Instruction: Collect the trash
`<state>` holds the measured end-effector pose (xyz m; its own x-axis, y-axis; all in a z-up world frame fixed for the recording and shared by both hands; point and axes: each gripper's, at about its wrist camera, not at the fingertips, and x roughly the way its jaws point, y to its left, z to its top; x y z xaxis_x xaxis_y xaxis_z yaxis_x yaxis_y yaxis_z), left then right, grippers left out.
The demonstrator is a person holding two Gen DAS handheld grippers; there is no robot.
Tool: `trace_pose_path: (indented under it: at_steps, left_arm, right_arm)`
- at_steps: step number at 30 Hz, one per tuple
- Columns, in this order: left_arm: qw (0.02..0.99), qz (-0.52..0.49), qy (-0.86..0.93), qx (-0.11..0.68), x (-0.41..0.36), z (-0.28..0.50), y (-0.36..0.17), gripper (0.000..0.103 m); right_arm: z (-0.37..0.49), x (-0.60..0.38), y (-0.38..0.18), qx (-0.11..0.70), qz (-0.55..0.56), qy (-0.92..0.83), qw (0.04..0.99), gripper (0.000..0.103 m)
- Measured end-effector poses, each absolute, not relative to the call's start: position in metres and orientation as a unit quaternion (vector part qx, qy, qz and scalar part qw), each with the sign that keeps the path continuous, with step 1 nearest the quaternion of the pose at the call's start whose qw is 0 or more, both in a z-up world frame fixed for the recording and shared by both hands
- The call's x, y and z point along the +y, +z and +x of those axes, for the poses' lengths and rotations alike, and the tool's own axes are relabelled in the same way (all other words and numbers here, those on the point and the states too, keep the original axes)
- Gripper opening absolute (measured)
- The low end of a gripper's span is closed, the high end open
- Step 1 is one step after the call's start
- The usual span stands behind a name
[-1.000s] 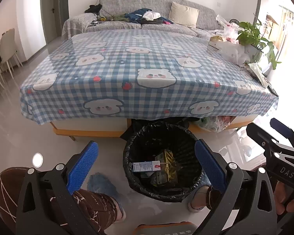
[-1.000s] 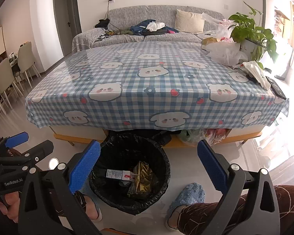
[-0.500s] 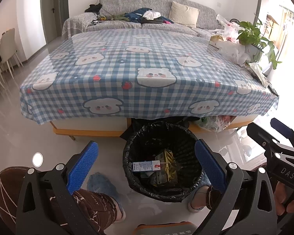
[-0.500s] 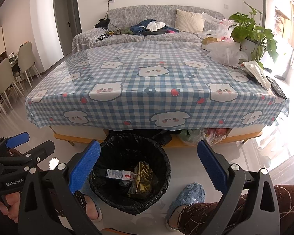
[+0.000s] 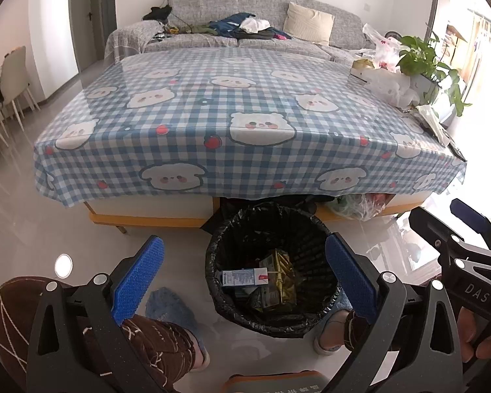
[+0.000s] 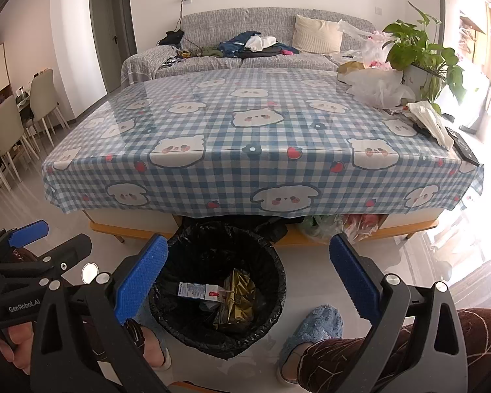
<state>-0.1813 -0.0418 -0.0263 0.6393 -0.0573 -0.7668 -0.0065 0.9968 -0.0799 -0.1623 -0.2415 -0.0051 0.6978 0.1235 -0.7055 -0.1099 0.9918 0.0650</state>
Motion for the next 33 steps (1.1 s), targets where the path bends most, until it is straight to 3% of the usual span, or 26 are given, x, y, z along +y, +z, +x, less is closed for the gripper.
trace_pose_path:
  at_steps: [33]
  left_arm:
    - [0.905,-0.022,0.003,0.425,-0.0440,-0.1812,-0.0243,0.096]
  right_arm:
    - [-0.1622,-0.2387,-0.0061,0.384,0.008,0.064,0.921,0.095]
